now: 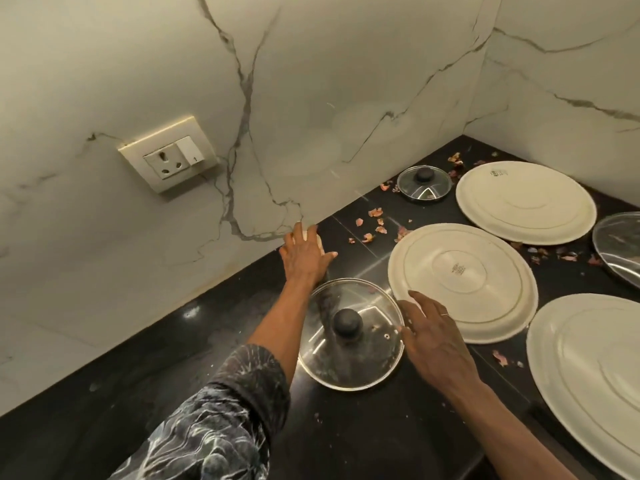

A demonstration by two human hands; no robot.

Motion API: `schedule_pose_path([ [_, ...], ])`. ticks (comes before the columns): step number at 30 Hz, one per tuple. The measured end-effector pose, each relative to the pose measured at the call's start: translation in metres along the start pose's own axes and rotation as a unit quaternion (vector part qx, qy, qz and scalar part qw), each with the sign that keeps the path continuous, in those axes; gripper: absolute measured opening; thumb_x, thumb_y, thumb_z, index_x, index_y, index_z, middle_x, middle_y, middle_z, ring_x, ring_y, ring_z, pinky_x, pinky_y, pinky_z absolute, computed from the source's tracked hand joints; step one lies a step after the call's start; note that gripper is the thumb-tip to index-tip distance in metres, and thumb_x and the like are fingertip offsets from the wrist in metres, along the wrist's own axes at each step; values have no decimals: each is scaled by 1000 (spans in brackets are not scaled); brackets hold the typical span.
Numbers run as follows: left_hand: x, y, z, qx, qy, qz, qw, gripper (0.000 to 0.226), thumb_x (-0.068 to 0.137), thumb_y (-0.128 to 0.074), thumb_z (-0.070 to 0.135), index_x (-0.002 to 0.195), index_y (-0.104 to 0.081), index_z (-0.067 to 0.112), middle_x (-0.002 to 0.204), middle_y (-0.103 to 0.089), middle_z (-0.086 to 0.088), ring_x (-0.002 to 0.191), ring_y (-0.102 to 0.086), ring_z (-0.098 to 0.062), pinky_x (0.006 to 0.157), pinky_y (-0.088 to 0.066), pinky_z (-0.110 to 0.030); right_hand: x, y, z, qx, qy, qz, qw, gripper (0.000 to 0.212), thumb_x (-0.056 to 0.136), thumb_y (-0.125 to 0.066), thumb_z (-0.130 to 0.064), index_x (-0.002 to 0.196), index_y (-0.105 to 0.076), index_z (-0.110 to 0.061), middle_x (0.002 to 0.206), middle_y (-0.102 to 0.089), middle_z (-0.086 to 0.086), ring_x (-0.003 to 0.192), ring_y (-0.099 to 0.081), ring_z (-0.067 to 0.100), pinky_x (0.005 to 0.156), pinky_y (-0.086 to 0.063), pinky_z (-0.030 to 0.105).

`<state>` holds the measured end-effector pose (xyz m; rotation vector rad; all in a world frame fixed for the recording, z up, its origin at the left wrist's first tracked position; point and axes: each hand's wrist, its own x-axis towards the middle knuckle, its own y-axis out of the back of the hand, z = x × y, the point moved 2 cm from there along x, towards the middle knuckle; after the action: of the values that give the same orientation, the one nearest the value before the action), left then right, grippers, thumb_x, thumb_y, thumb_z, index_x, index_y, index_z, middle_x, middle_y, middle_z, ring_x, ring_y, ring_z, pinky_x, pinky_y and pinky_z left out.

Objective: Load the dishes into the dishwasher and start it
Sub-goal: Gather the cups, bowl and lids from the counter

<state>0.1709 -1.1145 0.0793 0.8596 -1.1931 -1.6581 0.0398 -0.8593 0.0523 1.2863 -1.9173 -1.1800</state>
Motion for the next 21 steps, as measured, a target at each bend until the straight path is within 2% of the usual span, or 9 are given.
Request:
schedule_pose_path([
  [4, 7, -15, -6, -5, 17, -10, 1000, 75, 85, -73, 38, 149, -34, 29, 161, -17, -7, 145, -15, -36, 113, -30, -59, 31, 3, 6, -6, 11, -11, 1000, 48, 104, -47, -32, 151, -39, -26, 163, -26, 1, 149, -23, 22, 120, -22, 36],
  [8, 13, -28, -6, 30, 19, -23, 999, 79, 90, -67, 23, 155, -22, 29, 164, -6, -9, 147, -6, -39, 116, -24, -60, 86, 17, 24, 5, 24, 25, 999, 45, 100, -54, -26, 144, -49, -19, 157, -38, 5, 142, -36, 28, 114, -34, 42],
  [12, 16, -33, -5, 51, 31, -42, 997, 88, 87, -67, 12, 156, -15, 30, 164, 0, -8, 146, -1, -40, 116, -24, -61, 158, 32, 47, 17, 34, 61, 997, 46, 97, -57, -21, 142, -52, -14, 153, -43, 9, 137, -42, 30, 110, -39, 43],
  [17, 18, -35, -6, 59, 46, -42, 996, 89, 86, -67, 10, 156, -16, 31, 164, -3, -9, 146, -2, -40, 115, -26, -62, 263, 56, 75, -25, 13, 92, 995, 45, 97, -62, -26, 139, -53, -12, 146, -49, 12, 129, -50, 33, 103, -48, 46],
  [21, 22, -35, -7, 64, 43, -33, 997, 86, 89, -66, 12, 156, -16, 31, 164, -4, -10, 146, -1, -40, 117, -21, -62, 337, 72, 96, -94, -2, 75, 993, 50, 93, -65, -18, 140, -49, -9, 147, -46, 16, 130, -49, 38, 104, -47, 49],
])
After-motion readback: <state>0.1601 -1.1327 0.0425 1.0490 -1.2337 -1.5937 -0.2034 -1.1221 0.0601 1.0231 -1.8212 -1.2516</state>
